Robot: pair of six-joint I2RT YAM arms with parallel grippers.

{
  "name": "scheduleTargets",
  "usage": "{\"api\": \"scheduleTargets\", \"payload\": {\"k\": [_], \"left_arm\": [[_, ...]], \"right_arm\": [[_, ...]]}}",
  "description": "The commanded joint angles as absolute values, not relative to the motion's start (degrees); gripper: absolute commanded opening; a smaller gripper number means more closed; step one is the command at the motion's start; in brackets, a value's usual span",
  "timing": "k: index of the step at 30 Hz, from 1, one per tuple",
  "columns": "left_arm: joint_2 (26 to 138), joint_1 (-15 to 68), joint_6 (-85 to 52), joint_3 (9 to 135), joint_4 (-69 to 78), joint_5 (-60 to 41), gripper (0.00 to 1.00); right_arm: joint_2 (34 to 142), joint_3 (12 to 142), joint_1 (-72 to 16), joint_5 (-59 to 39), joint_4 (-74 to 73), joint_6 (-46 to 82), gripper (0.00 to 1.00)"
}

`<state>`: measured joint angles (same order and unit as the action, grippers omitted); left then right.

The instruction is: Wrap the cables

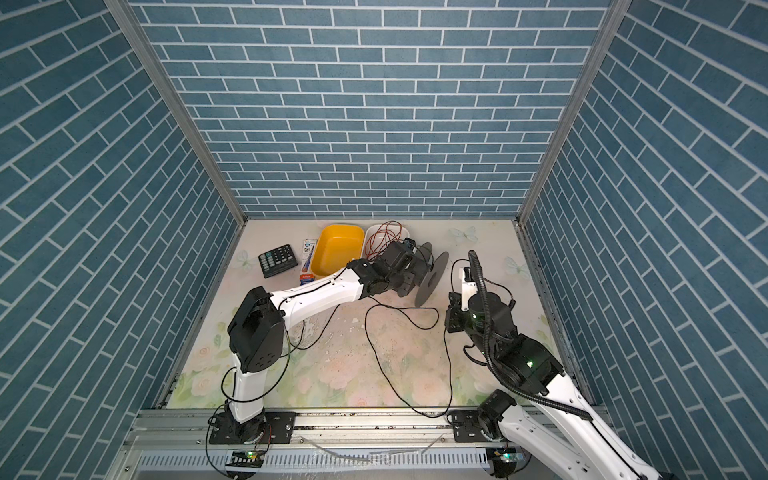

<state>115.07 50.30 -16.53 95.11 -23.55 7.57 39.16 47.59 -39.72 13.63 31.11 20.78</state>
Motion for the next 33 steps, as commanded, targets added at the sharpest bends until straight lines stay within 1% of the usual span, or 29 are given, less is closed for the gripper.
{"api": "scheduleTargets", "payload": {"k": [1,4,6,9,15,21,25,27,28,30,33], "left_arm": [[113.44,49.75,-13.74,93.68,-24.91,8.94,0.07],[112.53,49.23,-12.16,93.37,-26.52,8.93,0.03],[111.55,48.53,-12.04,92.38,-27.2,8.69,0.0],[109.02,47.35,-11.87,88.94,-26.5,8.25,0.0],[104.17,45.09,-10.15,83.34,-26.23,7.2,0.0],[100.1,43.96,-7.63,79.2,-25.8,5.77,0.0],[99.01,43.34,-7.45,77.21,-24.58,4.46,0.0],[98.79,43.0,-7.92,76.11,-23.67,3.6,0.03],[98.61,42.83,-8.23,75.49,-23.05,3.02,0.07],[98.5,42.64,-8.86,74.6,-21.97,2.22,0.13],[97.92,42.54,-9.61,73.55,-21.06,1.81,0.21]], "right_arm": [[41.71,51.11,-37.17,1.02,27.02,16.7,0.0],[44.93,52.97,-35.5,-7.42,25.21,16.27,0.0],[46.84,53.95,-34.72,-10.32,24.52,16.01,0.0],[49.25,54.63,-32.48,-13.6,22.87,16.54,0.0],[52.93,55.35,-26.25,-26.7,18.55,19.32,0.0],[57.53,59.07,-24.18,-37.11,17.67,19.92,0.0],[60.42,60.42,-24.03,-41.21,15.58,21.41,0.0],[61.64,60.8,-24.01,-44.17,13.88,22.46,0.0],[62.86,61.52,-23.99,-46.23,13.66,22.7,0.0],[64.99,62.94,-23.99,-47.87,14.17,22.76,0.0],[66.71,63.61,-23.97,-48.81,13.66,23.03,0.0]]}}
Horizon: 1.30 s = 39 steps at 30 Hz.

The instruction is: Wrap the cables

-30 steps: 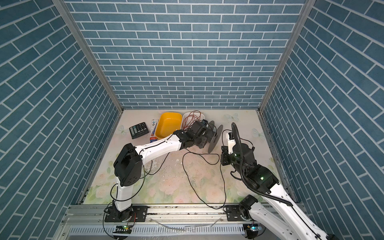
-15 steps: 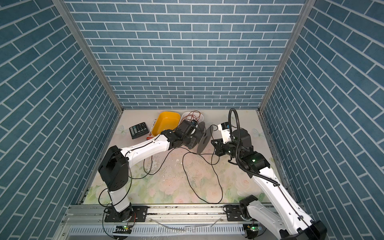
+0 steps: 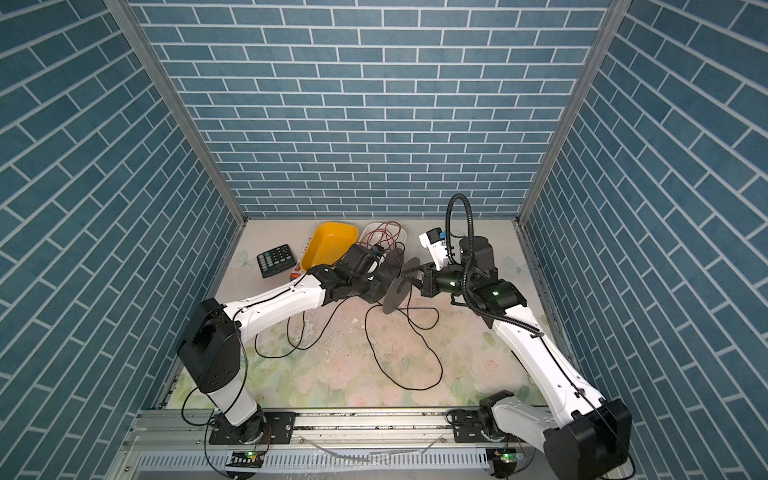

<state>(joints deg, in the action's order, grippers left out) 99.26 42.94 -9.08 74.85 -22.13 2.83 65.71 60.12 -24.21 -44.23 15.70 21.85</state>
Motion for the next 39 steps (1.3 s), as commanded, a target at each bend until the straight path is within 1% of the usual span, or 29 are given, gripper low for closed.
{"api": "scheduleTargets", "payload": {"k": [1,3,5,11,14,17,19,23,30,36,39], "left_arm": [[97.54,42.46,-9.91,73.11,-20.77,1.76,0.24],[96.63,42.36,-10.35,72.21,-20.14,1.58,0.3],[95.62,42.3,-10.45,71.48,-19.87,1.66,0.35],[91.15,41.14,-11.46,68.42,-19.64,1.02,0.52],[88.31,40.07,-12.08,65.59,-17.21,-0.45,0.58],[86.18,38.69,-12.04,63.64,-15.01,-2.19,0.7],[85.38,37.61,-12.11,62.86,-13.49,-3.66,0.72],[85.07,36.48,-11.8,62.23,-8.7,-7.38,0.73],[87.67,36.47,-11.08,61.96,-1.59,-12.92,0.75],[89.35,36.47,-10.52,60.57,5.37,-15.02,0.77],[89.99,36.47,-9.16,59.59,8.34,-15.62,0.81]], "right_arm": [[67.21,63.74,-23.99,-49.09,13.79,23.03,0.0],[68.21,63.72,-23.91,-50.18,13.71,23.1,0.0],[69.32,63.91,-23.91,-50.9,14.04,23.15,0.0],[70.84,62.73,-23.64,-51.59,13.99,23.11,0.0],[71.48,62.14,-23.38,-51.55,13.4,23.02,0.0],[72.4,61.89,-23.04,-51.44,12.8,23.07,0.0],[73.02,61.94,-22.94,-51.25,12.47,23.09,0.0],[74.3,62.13,-22.85,-52.07,12.32,23.19,0.0],[74.42,62.36,-22.77,-54.65,14.19,23.05,0.0],[76.48,63.19,-22.76,-57.14,17.91,21.65,0.0],[77.3,63.2,-22.76,-58.74,17.93,22.59,0.0]]}}
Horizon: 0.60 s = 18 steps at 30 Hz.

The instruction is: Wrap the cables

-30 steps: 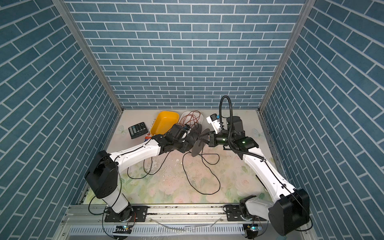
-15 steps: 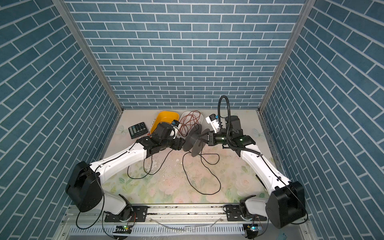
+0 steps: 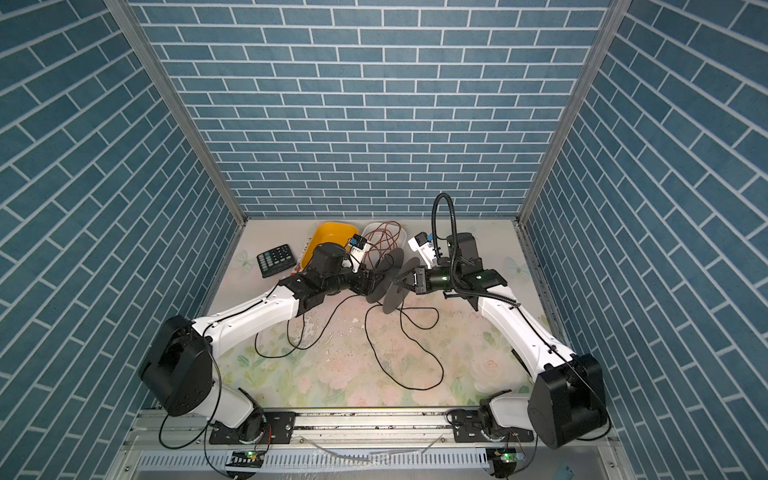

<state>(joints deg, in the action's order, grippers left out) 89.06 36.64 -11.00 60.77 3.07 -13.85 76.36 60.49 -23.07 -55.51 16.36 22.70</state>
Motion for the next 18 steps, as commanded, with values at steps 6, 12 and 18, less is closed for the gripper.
{"api": "scheduleTargets", "payload": {"k": [6,12,18], "left_arm": [[91.07,36.47,-7.65,58.8,12.42,-14.51,0.82],[93.54,36.47,-8.13,61.72,13.27,-14.17,0.79],[94.25,36.48,-7.63,63.41,12.94,-14.57,0.71]], "right_arm": [[77.75,63.94,-22.77,-60.22,19.13,24.81,0.0],[79.25,64.95,-22.7,-57.88,21.99,24.35,0.0],[80.77,66.0,-22.68,-57.16,22.91,23.9,0.0]]}}
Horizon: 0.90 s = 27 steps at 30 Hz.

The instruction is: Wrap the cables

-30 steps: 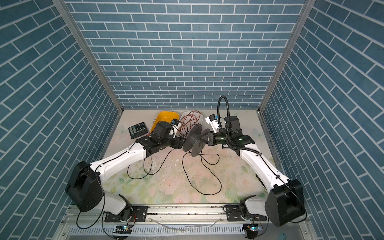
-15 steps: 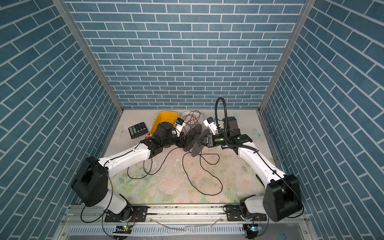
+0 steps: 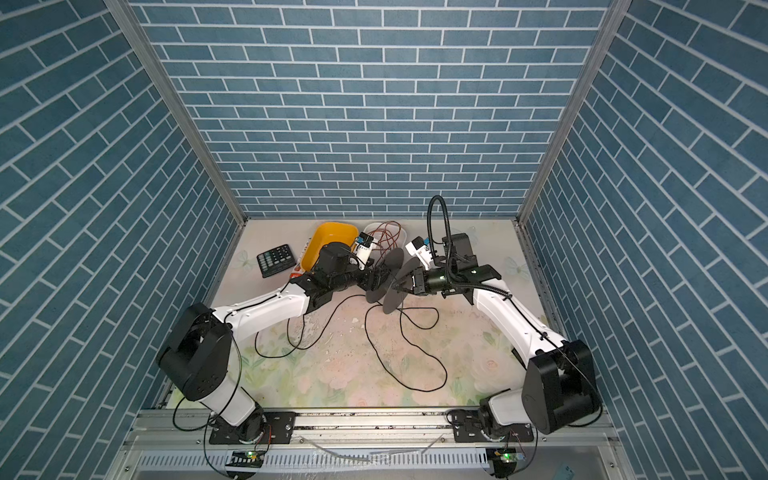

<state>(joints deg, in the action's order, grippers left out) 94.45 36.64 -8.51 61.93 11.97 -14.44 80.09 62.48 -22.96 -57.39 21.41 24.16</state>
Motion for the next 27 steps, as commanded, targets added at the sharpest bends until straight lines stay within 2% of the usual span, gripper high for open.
{"api": "scheduleTargets", "payload": {"k": [1,7,11,22,27], "left_arm": [[93.72,36.47,-7.04,63.09,12.68,-14.48,0.71],[89.64,36.67,-0.26,60.69,11.02,-12.99,0.71],[88.25,37.72,5.07,61.22,9.49,-12.05,0.67],[90.91,41.89,15.18,66.77,7.3,-5.15,0.61],[92.57,42.19,16.37,68.93,8.19,-5.23,0.54]], "right_arm": [[80.85,66.24,-22.59,-56.89,22.99,24.03,0.0],[82.76,69.57,-22.49,-56.05,26.45,25.15,0.0],[82.79,70.87,-22.53,-55.6,27.91,26.18,0.0],[83.23,75.47,-22.5,-54.67,33.58,25.89,0.0],[83.23,76.2,-22.51,-53.88,35.31,25.05,0.0]]}}
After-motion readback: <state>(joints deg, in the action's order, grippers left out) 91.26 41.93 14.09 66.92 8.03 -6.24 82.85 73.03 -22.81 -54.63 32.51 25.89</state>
